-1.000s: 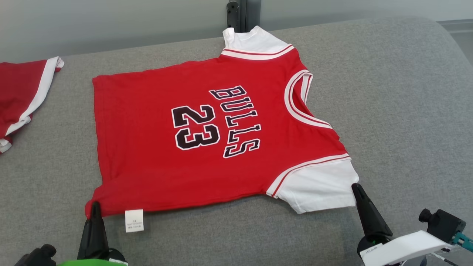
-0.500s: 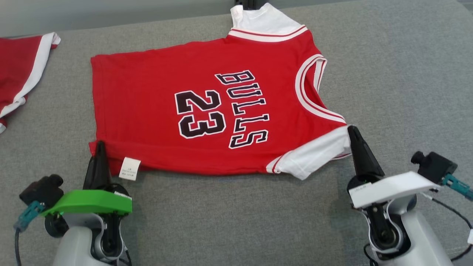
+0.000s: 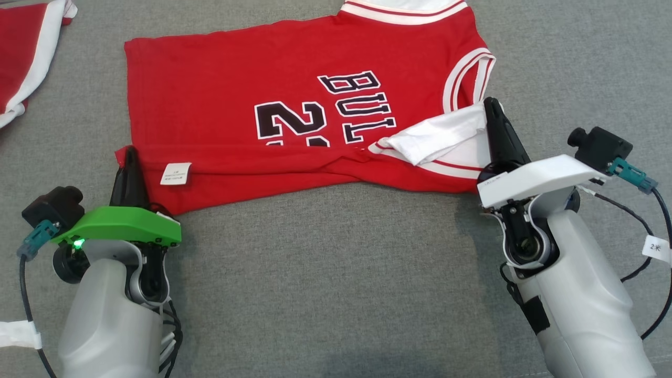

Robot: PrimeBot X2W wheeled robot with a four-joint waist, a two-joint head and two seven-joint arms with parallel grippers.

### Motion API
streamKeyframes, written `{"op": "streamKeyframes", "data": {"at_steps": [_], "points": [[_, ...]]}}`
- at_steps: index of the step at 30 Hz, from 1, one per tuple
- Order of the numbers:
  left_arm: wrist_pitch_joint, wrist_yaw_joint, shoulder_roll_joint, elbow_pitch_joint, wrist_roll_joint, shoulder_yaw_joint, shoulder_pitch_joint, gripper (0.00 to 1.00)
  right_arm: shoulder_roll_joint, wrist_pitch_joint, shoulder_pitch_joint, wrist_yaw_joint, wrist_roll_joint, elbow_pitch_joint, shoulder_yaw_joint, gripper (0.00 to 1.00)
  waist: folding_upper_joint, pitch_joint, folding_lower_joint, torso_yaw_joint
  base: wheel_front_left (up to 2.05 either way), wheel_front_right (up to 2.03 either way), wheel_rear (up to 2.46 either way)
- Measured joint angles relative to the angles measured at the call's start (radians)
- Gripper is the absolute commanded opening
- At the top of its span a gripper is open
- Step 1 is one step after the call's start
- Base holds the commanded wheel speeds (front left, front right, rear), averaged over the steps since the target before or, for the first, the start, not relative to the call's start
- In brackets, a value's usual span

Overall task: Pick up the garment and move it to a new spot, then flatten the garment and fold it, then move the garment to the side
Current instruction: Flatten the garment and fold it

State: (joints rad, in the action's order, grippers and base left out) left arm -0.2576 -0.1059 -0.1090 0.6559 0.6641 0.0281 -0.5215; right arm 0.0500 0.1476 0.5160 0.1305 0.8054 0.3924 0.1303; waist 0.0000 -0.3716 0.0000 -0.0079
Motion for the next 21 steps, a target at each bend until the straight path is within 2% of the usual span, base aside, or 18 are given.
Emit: {"op": "streamKeyframes", "data": {"at_steps": [4,5,8,10,12,13,21], "points": [[-0.001,-0.007,0.002,0.036,-0.01,0.016,-0.035,0.01,-0.001,0.018,0.068,0.0,0.003,0.089,0.011,0.0,0.0,-0.011,0.0,0.006,0.0,0.0,0.0],[-0.001,-0.008,0.002,0.041,-0.024,0.025,-0.041,0.16,-0.001,0.023,0.084,0.0,0.004,0.112,0.013,0.0,0.0,-0.012,0.0,0.008,0.0,0.0,0.0],[-0.003,-0.013,0.004,0.051,-0.032,0.04,-0.054,0.44,-0.001,0.037,0.136,0.0,0.014,0.183,0.021,0.0,0.0,-0.014,0.0,0.011,0.0,0.0,0.0],[-0.003,-0.016,0.004,0.05,-0.039,0.05,-0.059,1.0,-0.001,0.046,0.174,0.0,0.019,0.226,0.027,0.0,0.0,-0.015,0.0001,0.013,0.0,0.0,0.0],[-0.004,-0.017,0.005,0.045,-0.04,0.056,-0.061,1.0,-0.001,0.053,0.212,0.0,0.034,0.273,0.03,0.46,0.0,-0.016,0.0,0.015,0.0,0.0,0.0],[-0.005,-0.018,0.007,0.041,-0.04,0.059,-0.061,1.0,-0.001,0.055,0.232,0.0,0.043,0.301,0.033,1.0,0.0,-0.016,0.0,0.017,0.0,0.0,0.0],[-0.005,-0.021,0.014,-0.06,-0.033,0.057,-0.009,1.0,-0.001,0.095,0.332,0.0,0.058,0.411,0.053,1.0,0.0,-0.007,0.0001,0.028,0.0,0.0,0.0]]}}
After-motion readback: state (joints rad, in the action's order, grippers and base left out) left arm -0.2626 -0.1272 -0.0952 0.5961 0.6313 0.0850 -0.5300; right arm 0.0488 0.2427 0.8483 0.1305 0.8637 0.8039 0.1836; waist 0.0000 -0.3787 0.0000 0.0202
